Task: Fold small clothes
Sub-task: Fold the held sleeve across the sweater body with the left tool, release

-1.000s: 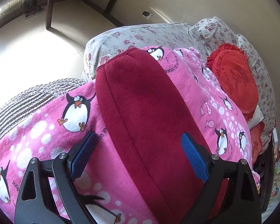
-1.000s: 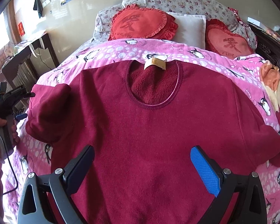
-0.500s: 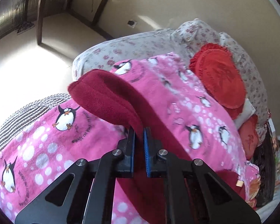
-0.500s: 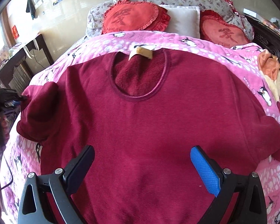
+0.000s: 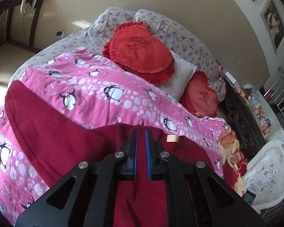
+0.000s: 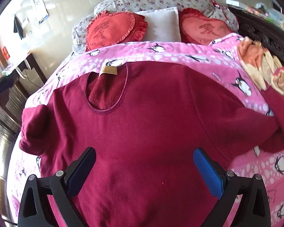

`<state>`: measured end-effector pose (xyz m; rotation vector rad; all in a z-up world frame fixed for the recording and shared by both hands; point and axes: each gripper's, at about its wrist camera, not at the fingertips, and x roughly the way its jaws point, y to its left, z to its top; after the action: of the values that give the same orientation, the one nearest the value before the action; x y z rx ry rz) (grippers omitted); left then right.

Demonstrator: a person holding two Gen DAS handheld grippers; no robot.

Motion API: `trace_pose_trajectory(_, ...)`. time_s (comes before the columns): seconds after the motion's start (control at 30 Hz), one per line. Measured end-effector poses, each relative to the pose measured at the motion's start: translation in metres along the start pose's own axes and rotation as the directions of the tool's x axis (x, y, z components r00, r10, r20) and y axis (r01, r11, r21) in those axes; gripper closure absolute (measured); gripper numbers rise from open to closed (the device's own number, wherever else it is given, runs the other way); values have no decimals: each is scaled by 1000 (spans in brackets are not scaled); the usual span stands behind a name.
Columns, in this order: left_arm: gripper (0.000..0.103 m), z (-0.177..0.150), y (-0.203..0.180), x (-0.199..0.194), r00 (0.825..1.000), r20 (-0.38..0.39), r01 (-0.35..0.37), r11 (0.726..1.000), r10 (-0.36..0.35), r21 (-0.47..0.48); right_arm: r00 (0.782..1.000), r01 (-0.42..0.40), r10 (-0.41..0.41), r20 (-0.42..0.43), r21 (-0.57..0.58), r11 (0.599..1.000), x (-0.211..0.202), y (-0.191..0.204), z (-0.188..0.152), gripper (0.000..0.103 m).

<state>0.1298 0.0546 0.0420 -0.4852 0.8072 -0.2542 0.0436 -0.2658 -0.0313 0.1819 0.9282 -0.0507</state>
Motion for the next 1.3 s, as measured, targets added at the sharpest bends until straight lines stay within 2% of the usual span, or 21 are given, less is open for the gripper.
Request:
trace_pose_trajectory(0.07, 96, 2, 25, 4, 998, -23, -58, 997, 57, -46, 1000, 9, -9, 3, -4, 1000, -3, -3, -3, 1)
trace_pose_trajectory(0.1, 92, 3, 40, 5, 995, -29, -100, 993, 98, -65, 1000, 15, -15, 6, -6, 1000, -4, -5, -3, 1)
trace_pose_trajectory(0.17, 65, 5, 70, 4, 987, -43, -158, 982, 155, -107, 1000, 13, -13, 4, 1, 1000, -2, -6, -4, 1)
trace_pose_trajectory(0.2, 39, 5, 86, 3, 985, -48, -172, 976, 167, -135, 1000, 7, -7, 1, 9, 1000, 0, -7, -4, 1)
trace_pose_trajectory(0.23, 27, 5, 104, 0, 983, -39, -185, 967, 181, -176, 1000, -1, 1, -6, 18, 1000, 2, -6, -4, 1)
trace_pose_trajectory(0.27, 26, 4, 120, -3, 980, -28, -200, 957, 198, -211, 1000, -7, 8, -13, 23, 1000, 4, -5, -4, 1)
trace_pose_trajectory(0.37, 26, 7, 167, -6, 961, -34, -271, 919, 273, -285, 999, -22, 22, -25, 7, 1000, 10, 4, -5, 1)
trace_pose_trajectory(0.53, 26, 8, 237, 12, 951, -98, -306, 851, 293, -427, 999, -37, 35, -41, -32, 999, 19, 24, -5, 1)
trace_pose_trajectory(0.63, 26, 13, 259, 33, 956, -111, -293, 836, 273, -465, 998, -36, 34, -46, -55, 998, 23, 32, -5, 1)
trace_pose_trajectory(0.7, 26, 18, 266, 42, 960, -88, -274, 832, 265, -482, 998, -32, 28, -51, -64, 997, 26, 35, -5, 1)
trace_pose_trajectory(0.77, 26, 25, 266, 48, 969, -46, -236, 844, 244, -481, 998, -26, 23, -56, -64, 998, 29, 35, -4, 1)
trace_pose_trajectory(0.8, 33, 28, 265, 53, 976, -43, -206, 855, 211, -475, 998, -26, 22, -58, -63, 998, 30, 35, -4, 1)
trace_pose_trajectory(0.83, 44, 30, 264, 60, 981, -51, -191, 863, 189, -467, 998, -24, 20, -61, -60, 998, 32, 34, -4, 1)
trace_pose_trajectory(0.9, 72, 33, 261, 67, 970, -76, -240, 864, 231, -443, 998, -21, 17, -65, -56, 998, 34, 33, -3, 1)
trace_pose_trajectory(0.93, 87, 33, 259, 66, 970, -69, -238, 865, 232, -441, 998, -20, 17, -67, -54, 998, 35, 32, -3, 1)
trace_pose_trajectory(0.97, 92, 33, 256, 61, 972, -66, -232, 865, 227, -444, 997, -20, 17, -69, -52, 998, 36, 32, -2, 1)
trace_pose_trajectory(1.0, 92, 33, 249, 54, 975, -52, -217, 870, 216, -443, 997, -21, 17, -70, -50, 999, 36, 31, -2, 1)
trace_pose_trajectory(1.03, 93, 33, 236, 42, 981, -17, -183, 889, 194, -420, 997, -24, 21, -68, -49, 999, 35, 29, -2, 1)
trace_pose_trajectory(1.17, 93, 34, 150, 4, 992, 79, -77, 972, 97, -223, 999, -16, 14, -51, -42, 999, 32, 21, 1, 1)
trace_pose_trajectory(1.23, 93, 29, 99, -5, 995, 96, -14, 992, 26, -122, 999, -18, 17, -48, -27, 999, 31, 15, 5, 1)
trace_pose_trajectory(1.3, 94, 19, 53, -4, 995, 80, 64, 997, -60, -47, 1000, -16, 16, -26, -6, 1000, 24, 7, 11, 1)
